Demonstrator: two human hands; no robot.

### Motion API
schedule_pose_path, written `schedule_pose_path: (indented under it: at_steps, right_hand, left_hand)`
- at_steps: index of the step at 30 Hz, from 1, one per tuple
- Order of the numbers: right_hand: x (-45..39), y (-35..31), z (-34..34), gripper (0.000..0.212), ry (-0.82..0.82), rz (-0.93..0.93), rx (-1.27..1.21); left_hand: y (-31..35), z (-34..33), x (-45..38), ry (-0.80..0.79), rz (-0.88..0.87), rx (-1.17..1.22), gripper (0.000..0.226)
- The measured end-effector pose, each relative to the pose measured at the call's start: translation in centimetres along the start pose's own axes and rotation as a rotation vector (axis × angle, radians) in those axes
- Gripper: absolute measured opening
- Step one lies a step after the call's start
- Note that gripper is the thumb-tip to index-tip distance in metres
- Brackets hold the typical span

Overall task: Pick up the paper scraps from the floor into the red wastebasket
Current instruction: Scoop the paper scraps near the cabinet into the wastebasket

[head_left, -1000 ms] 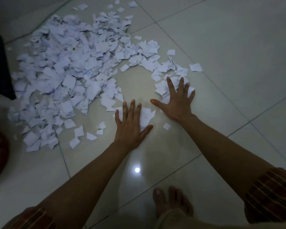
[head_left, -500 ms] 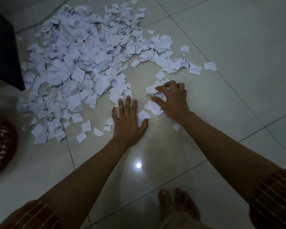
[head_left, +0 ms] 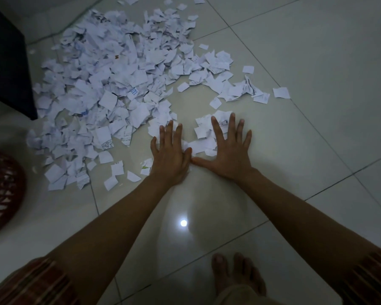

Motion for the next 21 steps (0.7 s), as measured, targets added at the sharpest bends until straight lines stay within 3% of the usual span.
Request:
schedule_pose_path:
  at_steps: [5, 12, 18, 21]
  right_hand:
    - [-3.6, -3.4, -0.4, 0.123, -0.081, 0.065, -0.026]
    - [-5.4, -6.6, -1.2, 0.111, -0.080, 0.182, 0.024]
    - [-6.7, -6.6, 0.0, 0.047, 0.179, 0.177, -0.060]
    - [-6.9, -6.6, 0.2, 0.033, 0.207, 0.157, -0.030]
  left_hand:
    - [-2.4, 2.4, 0.0, 0.108, 0.050, 0.074, 0.074]
    - [-6.4, 4.7, -2.6, 0.147, 0.138, -0.008, 0.100]
    - [-8.9, 5.7, -7.4, 0.147, 0.134, -0.062, 0.113]
    - [-8.9, 5.4, -9.8, 0.118, 0.119, -0.095, 0.118]
Point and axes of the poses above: each hand's wrist, its own x-axis away from the middle knuckle, its own z-axis out of the back of the hand, y = z × x, the point moved 5 cm from there along -x, towards the middle knuckle, and after that the axes turned 10 degrees about x, right-handed, at the moved point
